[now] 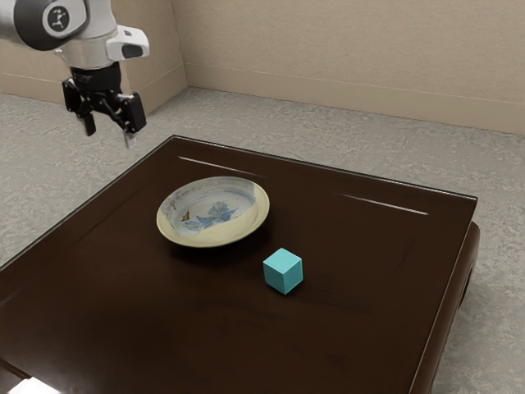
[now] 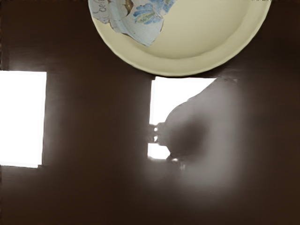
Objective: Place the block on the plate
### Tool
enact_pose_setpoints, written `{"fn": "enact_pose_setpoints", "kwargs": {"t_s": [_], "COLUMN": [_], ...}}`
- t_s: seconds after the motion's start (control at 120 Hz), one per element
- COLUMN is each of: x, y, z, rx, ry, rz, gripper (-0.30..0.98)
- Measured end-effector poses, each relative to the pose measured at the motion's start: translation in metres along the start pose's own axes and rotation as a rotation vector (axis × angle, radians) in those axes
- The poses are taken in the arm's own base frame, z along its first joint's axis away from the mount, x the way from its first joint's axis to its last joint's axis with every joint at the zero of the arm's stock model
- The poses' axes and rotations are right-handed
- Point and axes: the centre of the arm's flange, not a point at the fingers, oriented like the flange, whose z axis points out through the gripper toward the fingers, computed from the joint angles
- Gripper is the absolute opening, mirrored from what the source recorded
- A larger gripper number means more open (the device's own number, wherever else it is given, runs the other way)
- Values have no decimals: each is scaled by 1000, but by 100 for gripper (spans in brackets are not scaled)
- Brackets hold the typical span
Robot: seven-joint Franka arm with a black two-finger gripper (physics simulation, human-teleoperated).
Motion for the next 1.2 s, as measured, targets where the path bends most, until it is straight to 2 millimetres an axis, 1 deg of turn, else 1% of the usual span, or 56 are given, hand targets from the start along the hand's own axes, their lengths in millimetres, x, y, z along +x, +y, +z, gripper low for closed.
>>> {"fn": "enact_pose_setpoints", "kwargs": {"t_s": [0.133, 0.2, 0.283, 0.342, 0.433, 0.492, 0.55, 0.608, 0.658, 0.733, 0.808, 0.933, 1.033, 1.083, 1.2], "x": [3, 13, 31, 39, 49, 60, 67, 70, 72, 77, 85, 109, 128, 132, 139], "y": [2, 16, 34, 53, 86, 108, 135, 167, 190, 213, 227, 243, 257, 261, 263], "z": [1, 20, 53, 84, 118, 142, 163, 183, 198, 221, 242, 270, 282, 286, 304], "rx": [9, 20, 37, 31, -7, -20, -31, -45, -55, -68, -75, -87, -101, -106, -109], "ry": [15, -11, -63, -116, -158, -166, -164, -166, -162, -157, -151, -111, -75, -64, -57], "rz": [-11, 6, 26, 48, 77, 98, 124, 151, 168, 173, 167, 154, 151, 150, 139], "gripper": [69, 69, 69, 69, 69, 69, 69, 69, 69, 69, 69, 69, 69, 69, 69]}}
